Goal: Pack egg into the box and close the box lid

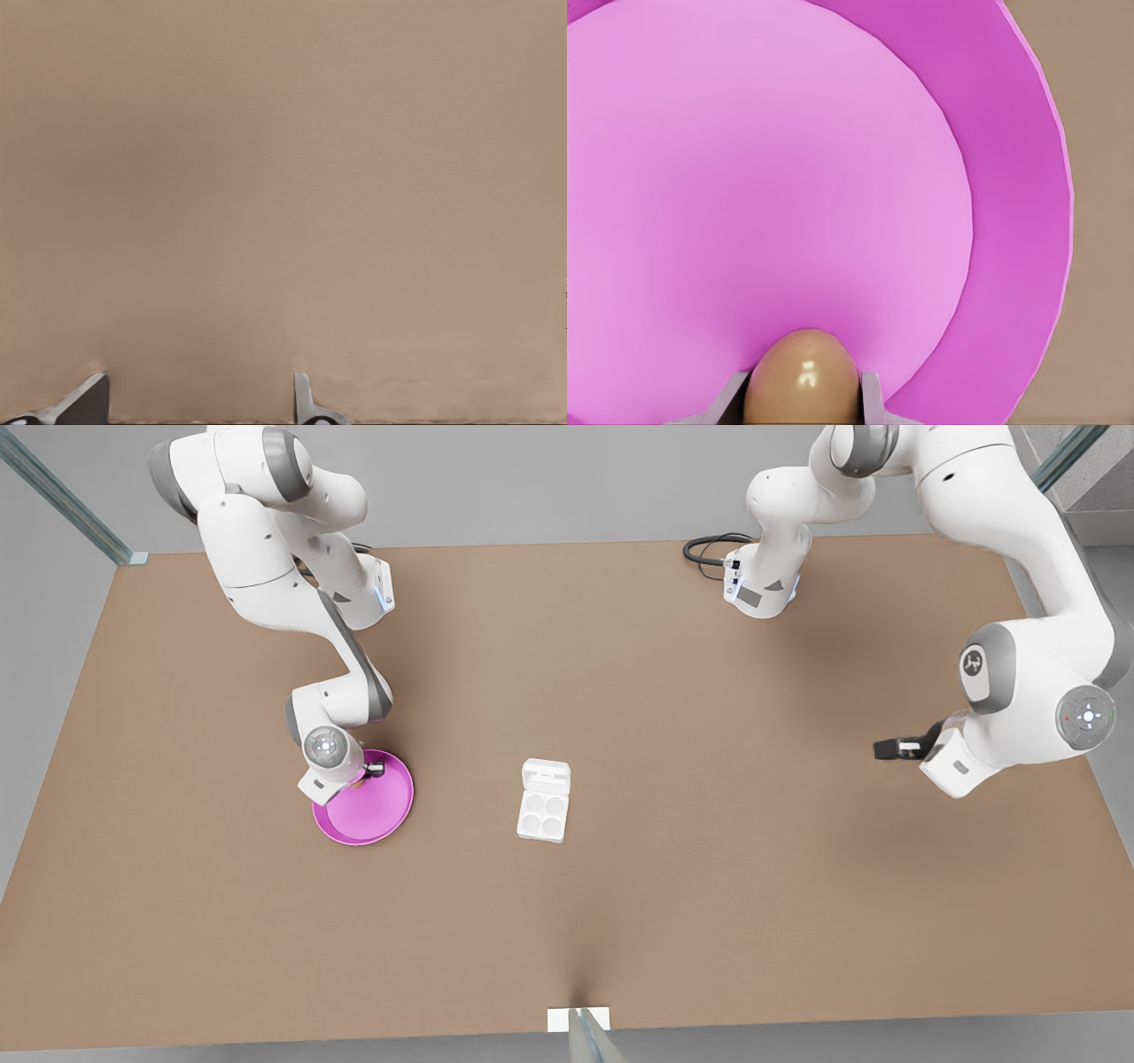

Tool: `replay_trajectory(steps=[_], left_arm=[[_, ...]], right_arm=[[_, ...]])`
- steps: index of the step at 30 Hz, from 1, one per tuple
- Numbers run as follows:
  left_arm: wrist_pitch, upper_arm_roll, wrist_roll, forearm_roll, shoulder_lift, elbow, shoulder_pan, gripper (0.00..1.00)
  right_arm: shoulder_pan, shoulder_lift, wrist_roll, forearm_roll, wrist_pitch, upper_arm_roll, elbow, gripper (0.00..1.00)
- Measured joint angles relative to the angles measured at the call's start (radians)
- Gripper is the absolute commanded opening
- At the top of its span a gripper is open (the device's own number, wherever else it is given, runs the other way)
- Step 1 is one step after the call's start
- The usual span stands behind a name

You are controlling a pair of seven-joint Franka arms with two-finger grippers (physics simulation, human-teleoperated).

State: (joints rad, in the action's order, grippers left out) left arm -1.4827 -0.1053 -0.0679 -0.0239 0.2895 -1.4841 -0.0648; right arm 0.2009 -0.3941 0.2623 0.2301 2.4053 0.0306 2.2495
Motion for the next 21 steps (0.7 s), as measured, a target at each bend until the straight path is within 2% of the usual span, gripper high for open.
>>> replay_trajectory(steps=[3, 5, 7, 10, 13, 21], left_arm=[[0.099, 0.003, 0.054, 0.001, -0.017, 0.002, -0.117, 1.0], [-0.042, 0.0, 0.057, -0.002, -0.002, 0.002, -0.104, 1.0], [-0.205, 0.001, 0.095, -0.008, 0.078, 0.009, -0.107, 1.0], [-0.217, 0.007, 0.095, -0.009, 0.077, 0.021, -0.118, 1.0], [-0.088, 0.001, 0.168, -0.01, 0.036, 0.147, -0.163, 1.0], [0.047, 0.005, 0.222, 0.001, 0.03, 0.153, -0.224, 1.0]], right_arm=[[0.0, -0.005, 0.0, 0.0, 0.001, 0.0, -0.005, 0.57], [0.0, -0.005, -0.002, 0.0, 0.002, 0.0, -0.005, 0.57], [0.0, -0.006, -0.002, 0.0, 0.002, 0.0, -0.004, 0.57], [-0.001, -0.006, -0.002, 0.0, 0.002, 0.0, -0.004, 0.57], [-0.001, -0.006, -0.002, 0.0, 0.0, 0.0, -0.004, 0.57], [-0.001, -0.008, -0.003, 0.0, -0.012, 0.0, -0.004, 0.57]])
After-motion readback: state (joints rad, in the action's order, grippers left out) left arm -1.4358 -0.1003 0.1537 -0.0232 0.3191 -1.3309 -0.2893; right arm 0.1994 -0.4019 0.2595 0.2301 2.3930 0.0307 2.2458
